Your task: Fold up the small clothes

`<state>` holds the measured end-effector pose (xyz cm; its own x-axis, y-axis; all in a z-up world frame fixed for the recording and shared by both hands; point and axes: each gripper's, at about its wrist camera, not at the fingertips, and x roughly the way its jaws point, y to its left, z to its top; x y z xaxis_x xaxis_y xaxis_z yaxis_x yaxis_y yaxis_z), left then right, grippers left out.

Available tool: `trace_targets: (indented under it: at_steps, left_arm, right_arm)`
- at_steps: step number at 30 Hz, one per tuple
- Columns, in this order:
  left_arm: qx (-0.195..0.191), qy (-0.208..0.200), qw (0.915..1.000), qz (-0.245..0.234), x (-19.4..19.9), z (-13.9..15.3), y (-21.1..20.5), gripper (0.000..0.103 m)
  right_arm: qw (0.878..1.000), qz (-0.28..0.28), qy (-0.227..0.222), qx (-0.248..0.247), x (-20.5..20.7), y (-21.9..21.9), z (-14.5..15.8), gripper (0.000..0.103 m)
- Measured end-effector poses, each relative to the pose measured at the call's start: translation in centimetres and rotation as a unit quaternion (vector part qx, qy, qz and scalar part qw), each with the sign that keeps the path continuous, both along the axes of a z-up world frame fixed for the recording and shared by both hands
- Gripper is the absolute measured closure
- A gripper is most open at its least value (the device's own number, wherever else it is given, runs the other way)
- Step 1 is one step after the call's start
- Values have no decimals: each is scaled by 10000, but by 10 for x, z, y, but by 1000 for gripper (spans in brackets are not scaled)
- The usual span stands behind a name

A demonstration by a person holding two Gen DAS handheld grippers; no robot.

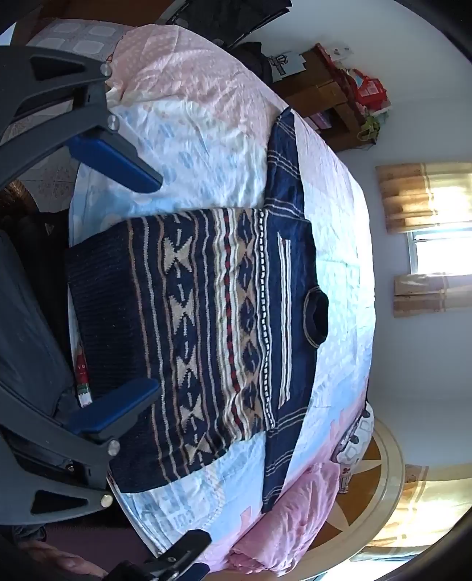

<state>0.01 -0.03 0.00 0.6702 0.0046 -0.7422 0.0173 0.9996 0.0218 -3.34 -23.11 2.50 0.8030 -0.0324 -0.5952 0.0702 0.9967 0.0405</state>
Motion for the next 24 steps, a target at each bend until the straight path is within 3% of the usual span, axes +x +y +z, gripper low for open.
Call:
trace_targets:
  at_steps: [24]
  left_arm:
    - [-39, -109, 9999, -14, -1, 5, -1, 0]
  right_arm:
    - [10000, -8, -13, 3, 1, -4, 0, 1]
